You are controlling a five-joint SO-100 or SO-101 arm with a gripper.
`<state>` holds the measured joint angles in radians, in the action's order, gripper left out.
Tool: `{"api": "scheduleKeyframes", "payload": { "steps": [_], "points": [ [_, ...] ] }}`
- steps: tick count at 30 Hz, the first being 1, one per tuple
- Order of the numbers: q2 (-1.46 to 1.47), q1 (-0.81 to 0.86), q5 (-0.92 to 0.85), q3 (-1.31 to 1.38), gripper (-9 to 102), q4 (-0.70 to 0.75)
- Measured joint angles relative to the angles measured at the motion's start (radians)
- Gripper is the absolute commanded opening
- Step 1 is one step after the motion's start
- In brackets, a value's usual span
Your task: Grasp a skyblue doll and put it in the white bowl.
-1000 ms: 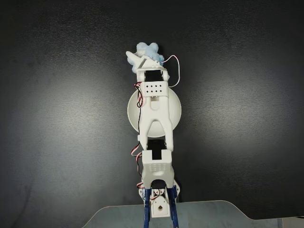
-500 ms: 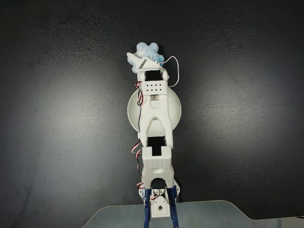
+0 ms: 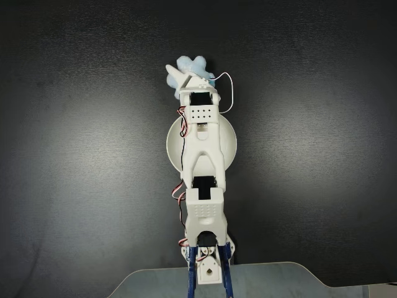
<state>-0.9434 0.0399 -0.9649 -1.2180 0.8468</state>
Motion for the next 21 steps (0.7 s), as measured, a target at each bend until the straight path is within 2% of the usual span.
{"api": "scheduleKeyframes", "payload": {
  "steps": [3,5,11,15,21],
  "points": [
    [0.0,0.0,0.0,0.0,53,0.0],
    [0.0,0.003,0.0,0.0,43,0.0],
    [-0.002,0.037,0.009,0.006,-3,-0.006],
    [-0.003,0.043,0.011,0.025,2,-0.041],
    [0.0,0.051,0.009,0.029,-1,-0.112]
  ]
}}
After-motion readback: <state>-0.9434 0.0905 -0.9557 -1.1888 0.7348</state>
